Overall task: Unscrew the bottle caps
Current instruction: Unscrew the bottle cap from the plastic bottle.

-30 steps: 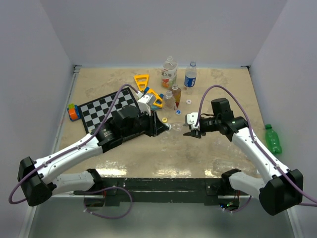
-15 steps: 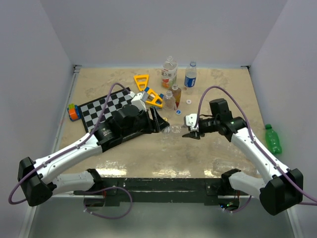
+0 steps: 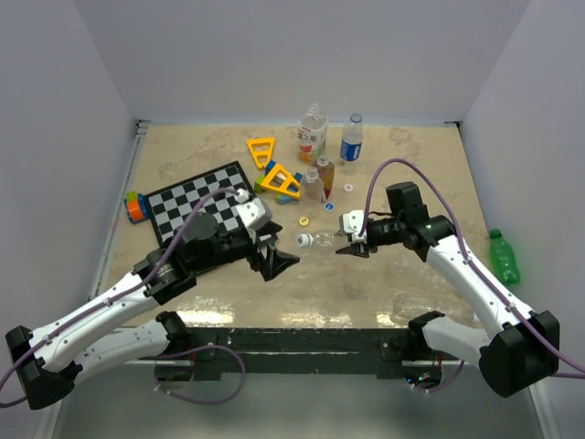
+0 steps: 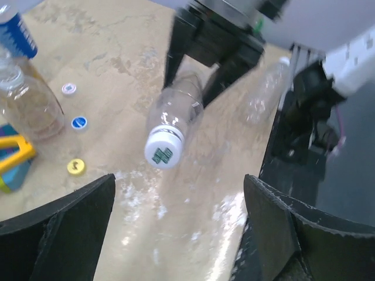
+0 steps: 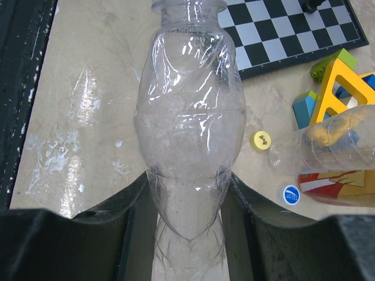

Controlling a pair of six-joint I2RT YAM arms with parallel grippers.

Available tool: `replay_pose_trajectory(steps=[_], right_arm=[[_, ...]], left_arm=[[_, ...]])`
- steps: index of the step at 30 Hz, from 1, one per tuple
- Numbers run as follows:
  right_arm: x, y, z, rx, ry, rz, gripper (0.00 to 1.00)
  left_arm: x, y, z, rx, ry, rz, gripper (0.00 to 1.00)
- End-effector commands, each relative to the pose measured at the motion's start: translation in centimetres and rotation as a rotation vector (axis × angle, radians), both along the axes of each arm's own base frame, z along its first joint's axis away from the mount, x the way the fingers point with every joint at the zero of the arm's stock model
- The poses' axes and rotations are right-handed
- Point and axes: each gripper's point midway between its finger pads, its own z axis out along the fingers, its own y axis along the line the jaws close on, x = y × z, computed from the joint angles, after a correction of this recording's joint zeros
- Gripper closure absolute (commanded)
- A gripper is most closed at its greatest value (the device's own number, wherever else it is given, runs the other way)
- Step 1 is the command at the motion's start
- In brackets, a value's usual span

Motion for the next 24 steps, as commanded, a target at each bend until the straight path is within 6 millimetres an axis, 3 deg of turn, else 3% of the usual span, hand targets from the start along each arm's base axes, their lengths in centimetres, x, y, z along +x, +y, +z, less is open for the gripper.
replay_pose_trajectory(steps=[1, 4, 8, 11, 17, 24], right_arm=[[-0.3, 0.4, 0.6, 0.026, -0.005, 0.028, 0.87], [-0.3, 0.4, 0.5, 0.024, -0.003, 0.026, 0.87], [-0.2, 0.4, 0.3, 0.022, 0.002, 0.027, 0.87], [-0.2, 0.4, 0.3, 0.022, 0.003, 0.025, 0.87], [-0.2, 0.5, 0.4, 0.023, 0.001, 0.026, 0.87], [-0.2, 0.4, 0.3, 0.021, 0.001, 0.026, 0.87]], left_arm=[[-2.1, -0.4, -2.0, 0.186, -0.443, -0.337, 0.06], [-2.3, -1.1, -2.0, 0.177, -0.547, -0.394, 0.09], [-1.1, -2.1, -1.1, 0.139, -0.592, -0.356, 0.13], [-0.3, -2.6, -1.0, 0.142, -0.574, -0.334, 0.22], [1.0, -2.9, -1.1, 0.145, -0.573, -0.275, 0.29], [1.3, -3.5, -1.6, 0.148, -0.554, -0.281, 0.43]])
